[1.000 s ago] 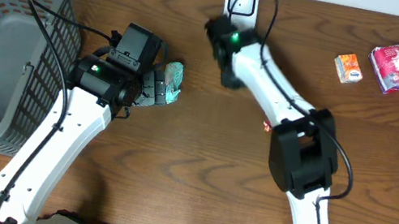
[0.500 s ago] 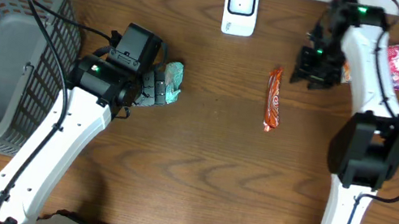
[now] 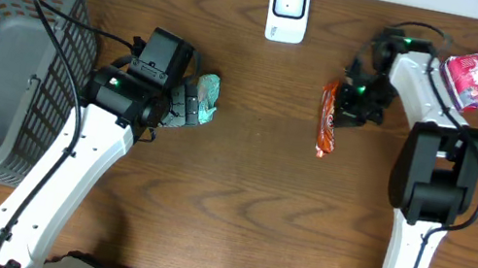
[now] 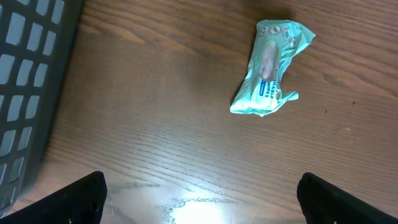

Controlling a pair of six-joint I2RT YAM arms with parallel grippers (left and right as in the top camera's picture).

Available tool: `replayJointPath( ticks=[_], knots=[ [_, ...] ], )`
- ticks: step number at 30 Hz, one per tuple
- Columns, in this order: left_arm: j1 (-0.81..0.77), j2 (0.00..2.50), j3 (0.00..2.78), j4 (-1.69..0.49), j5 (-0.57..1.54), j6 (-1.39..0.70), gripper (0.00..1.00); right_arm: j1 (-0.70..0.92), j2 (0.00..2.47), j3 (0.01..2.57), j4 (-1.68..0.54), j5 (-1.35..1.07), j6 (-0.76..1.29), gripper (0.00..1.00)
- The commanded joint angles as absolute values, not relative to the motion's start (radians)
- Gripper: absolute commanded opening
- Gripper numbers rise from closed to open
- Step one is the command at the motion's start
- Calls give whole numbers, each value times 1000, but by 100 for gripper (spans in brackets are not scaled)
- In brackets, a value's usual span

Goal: Scan the item barcode

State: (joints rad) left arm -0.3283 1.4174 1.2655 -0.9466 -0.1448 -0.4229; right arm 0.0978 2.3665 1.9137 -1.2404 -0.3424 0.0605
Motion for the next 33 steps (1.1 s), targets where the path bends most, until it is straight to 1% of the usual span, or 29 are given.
replayJointPath(
  ticks=[1, 10, 19, 21, 25, 33],
  knots=[
    [-327, 1418, 1275, -953, -158, -436, 98, 131, 2358, 1920, -1240, -366, 87, 1],
    [-327, 1418, 1275, -953, -158, -436, 98, 152, 2358, 1932, -1251, -350, 165, 1],
    [-327, 1418, 1275, -953, -158, -436, 98, 178, 2355, 2067, -1319, -348, 168, 1],
    [-327, 1418, 1275, -953, -158, -436, 98, 189, 2356, 2067, -1319, -324, 169, 1],
    [-327, 1418, 1275, -953, -158, -436, 98, 211, 2357, 2045, -1316, -201, 226, 1],
    [-327, 1418, 1275, -953, -158, -436, 98, 252, 2357, 1982, -1237, -193, 274, 1]
  ],
)
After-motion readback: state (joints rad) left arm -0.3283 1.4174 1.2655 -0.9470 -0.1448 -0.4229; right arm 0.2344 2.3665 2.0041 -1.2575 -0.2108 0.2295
